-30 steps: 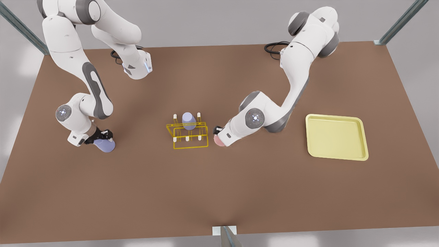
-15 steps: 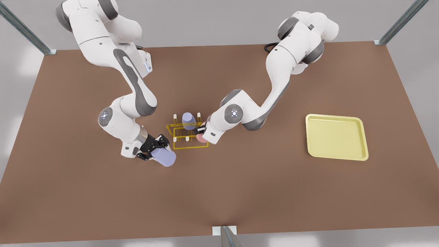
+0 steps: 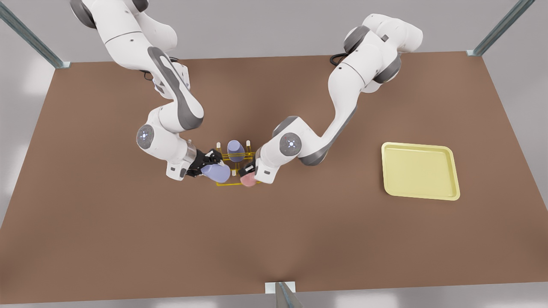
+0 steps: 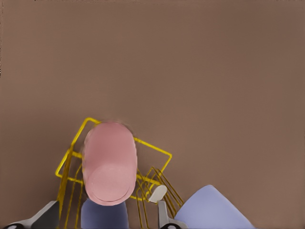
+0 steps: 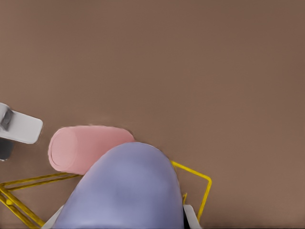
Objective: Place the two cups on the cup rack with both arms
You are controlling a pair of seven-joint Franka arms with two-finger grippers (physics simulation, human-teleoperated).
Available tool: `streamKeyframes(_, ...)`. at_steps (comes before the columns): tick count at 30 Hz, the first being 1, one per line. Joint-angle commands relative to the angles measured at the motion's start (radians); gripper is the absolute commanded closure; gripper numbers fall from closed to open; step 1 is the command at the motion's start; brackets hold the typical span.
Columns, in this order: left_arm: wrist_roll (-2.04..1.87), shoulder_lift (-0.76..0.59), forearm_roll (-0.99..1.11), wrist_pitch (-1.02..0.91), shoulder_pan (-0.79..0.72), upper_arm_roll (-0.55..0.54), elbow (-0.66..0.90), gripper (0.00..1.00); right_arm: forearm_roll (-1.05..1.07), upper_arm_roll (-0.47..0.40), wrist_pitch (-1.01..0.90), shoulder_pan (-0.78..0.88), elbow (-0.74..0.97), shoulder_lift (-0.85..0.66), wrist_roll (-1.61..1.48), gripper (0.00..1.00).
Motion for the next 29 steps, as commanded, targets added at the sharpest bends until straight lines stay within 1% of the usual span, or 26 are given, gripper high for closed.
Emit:
streamKeyframes(1, -0.107, -0.057, 0.051, -0.21, 0.076, -0.004, 0.001, 0.0, 0.0, 0.0, -0.014, -0.003, -0.003, 0.0, 0.105, 0.17)
streamKeyframes(2, 0.118, -0.143, 0.061, -0.466, 0.223, -0.041, 0.001, 0.0, 0.0, 0.0, -0.014, -0.003, -0.012, -0.002, 0.103, 0.17)
streamKeyframes(3, 0.353, -0.228, 0.122, -0.675, 0.323, -0.04, 0.001, 0.0, 0.0, 0.0, -0.015, -0.006, -0.012, -0.005, 0.1, 0.16)
streamKeyframes(4, 0.584, -0.297, 0.202, -0.814, 0.407, -0.04, 0.001, 0.0, 0.0, 0.0, -0.015, -0.008, -0.014, -0.005, 0.096, 0.16)
streamKeyframes(5, 0.811, -0.335, 0.254, -0.879, 0.489, -0.038, 0.001, 0.0, 0.0, 0.0, -0.014, -0.008, -0.014, -0.002, 0.091, 0.16)
streamKeyframes(6, 0.989, -0.357, 0.294, -0.91, 0.552, -0.038, 0.003, 0.0, 0.0, 0.0, -0.014, -0.008, -0.014, 0.0, 0.086, 0.16)
streamKeyframes(7, 1.086, -0.384, 0.3, -0.908, 0.593, -0.04, -0.005, 0.0, 0.0, 0.0, -0.014, -0.008, -0.013, 0.004, 0.086, 0.15)
streamKeyframes(8, 1.213, -0.533, 0.292, -0.793, 0.567, 0.047, -0.185, 0.0, 0.0, 0.0, -0.014, -0.006, -0.012, 0.004, 0.09, 0.0)
streamKeyframes(9, 1.296, -0.688, 0.269, -0.646, 0.472, 0.193, -0.403, 0.0, 0.0, 0.0, -0.015, -0.006, -0.014, 0.007, 0.09, 0.0)
streamKeyframes(10, 1.296, -0.72, 0.265, -0.661, 0.448, 0.229, -0.439, 0.0, 0.0, 0.0, -0.015, -0.008, -0.014, 0.012, 0.088, 0.0)
streamKeyframes(13, 1.3, -0.704, 0.245, -0.796, 0.452, 0.223, -0.404, 0.0, 0.0, 0.0, -0.014, -0.008, -0.008, 0.02, 0.088, 0.0)
streamKeyframes(15, 1.303, -0.7, 0.243, -0.817, 0.471, 0.224, -0.405, 0.0, -0.014, -0.013, -0.017, -0.035, 0.063, 0.009, 0.09, 0.0)
streamKeyframes(16, 1.304, -0.7, 0.243, -0.83, 0.48, 0.224, -0.405, 0.0, -0.095, -0.051, -0.075, -0.057, 0.122, 0.014, 0.09, 0.0)
streamKeyframes(17, 1.304, -0.7, 0.242, -0.837, 0.484, 0.224, -0.405, 0.0, -0.337, -0.112, -0.221, -0.072, 0.23, 0.046, 0.093, 0.0)
streamKeyframes(18, 1.304, -0.7, 0.243, -0.837, 0.484, 0.224, -0.404, 0.0, -0.443, -0.177, -0.406, -0.083, 0.322, 0.078, 0.1, 0.0)
streamKeyframes(19, 1.304, -0.702, 0.243, -0.84, 0.484, 0.224, -0.405, 0.0, -0.512, -0.24, -0.515, -0.083, 0.378, 0.072, 0.103, 0.0)
streamKeyframes(20, 1.304, -0.702, 0.242, -0.856, 0.484, 0.224, -0.405, 0.0, -0.535, -0.316, -0.653, -0.083, 0.466, 0.055, 0.217, 0.0)
streamKeyframes(21, 1.304, -0.702, 0.228, -0.862, 0.484, 0.224, -0.405, 0.0, -0.543, -0.375, -0.747, -0.085, 0.544, 0.043, 0.238, 0.0)
streamKeyframes(22, 1.304, -0.702, 0.222, -0.862, 0.486, 0.224, -0.407, 0.0, -0.537, -0.384, -0.802, -0.094, 0.543, 0.003, 0.243, 0.0)
streamKeyframes(24, 1.304, -0.7, 0.222, -0.86, 0.486, 0.224, -0.408, 0.0, -0.531, -0.382, -0.821, -0.118, 0.531, -0.051, 0.237, 0.0)
streamKeyframes(26, 1.303, -0.7, 0.222, -0.86, 0.486, 0.224, -0.41, 0.0, -0.531, -0.379, -0.824, -0.117, 0.46, -0.16, 0.237, 0.0)
streamKeyframes(29, 1.303, -0.7, 0.222, -0.86, 0.486, 0.224, -0.411, 0.0, -0.529, -0.378, -0.824, -0.117, 0.458, -0.172, 0.237, 0.0)
